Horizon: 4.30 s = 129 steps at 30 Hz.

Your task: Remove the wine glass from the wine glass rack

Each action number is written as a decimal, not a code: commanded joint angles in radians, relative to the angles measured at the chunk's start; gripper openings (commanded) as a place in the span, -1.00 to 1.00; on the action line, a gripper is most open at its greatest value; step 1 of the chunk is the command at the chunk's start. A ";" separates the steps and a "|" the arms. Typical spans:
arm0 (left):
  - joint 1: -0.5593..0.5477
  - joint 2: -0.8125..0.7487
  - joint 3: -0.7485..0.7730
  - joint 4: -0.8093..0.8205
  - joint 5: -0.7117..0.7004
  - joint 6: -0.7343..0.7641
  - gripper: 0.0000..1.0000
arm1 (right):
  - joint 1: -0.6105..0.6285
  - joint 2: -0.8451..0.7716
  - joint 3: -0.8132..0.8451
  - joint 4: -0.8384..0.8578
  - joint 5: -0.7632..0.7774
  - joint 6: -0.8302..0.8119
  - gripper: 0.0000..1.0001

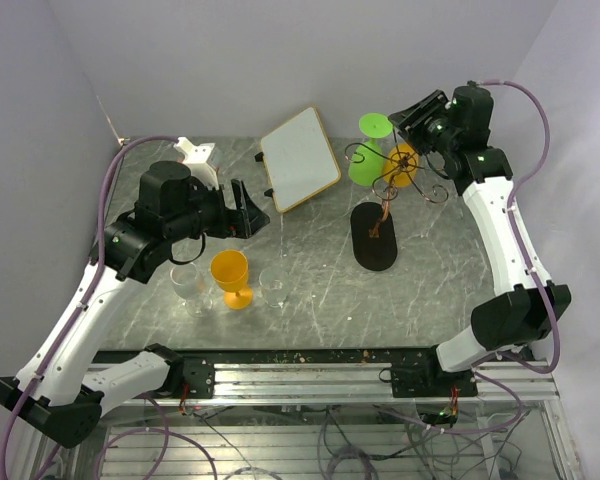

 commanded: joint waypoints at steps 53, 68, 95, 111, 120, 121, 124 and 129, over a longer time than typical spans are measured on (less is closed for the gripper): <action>0.007 -0.026 0.038 -0.017 -0.011 0.011 0.96 | -0.034 0.006 -0.153 0.275 -0.074 0.232 -1.00; 0.007 -0.034 0.035 -0.020 -0.013 0.010 0.96 | -0.035 -0.052 -0.183 0.308 0.042 0.277 -1.00; 0.007 -0.031 0.035 -0.017 -0.009 0.008 0.96 | -0.035 0.002 -0.129 0.306 -0.001 0.291 -1.00; 0.008 -0.039 0.045 -0.030 -0.010 0.020 0.96 | -0.007 0.052 -0.043 0.259 0.046 0.277 -1.00; 0.008 -0.041 0.050 -0.035 -0.014 0.023 0.96 | -0.001 -0.023 -0.092 0.234 0.156 0.284 -1.00; 0.007 -0.040 0.049 -0.031 -0.010 0.022 0.96 | -0.001 -0.031 -0.096 0.232 0.160 0.284 -1.00; 0.007 -0.036 0.048 -0.024 -0.008 0.019 0.97 | -0.001 -0.058 -0.114 0.231 0.174 0.290 -1.00; 0.007 -0.035 0.050 -0.023 -0.004 0.015 0.96 | -0.002 -0.094 -0.151 0.231 0.152 0.303 -1.00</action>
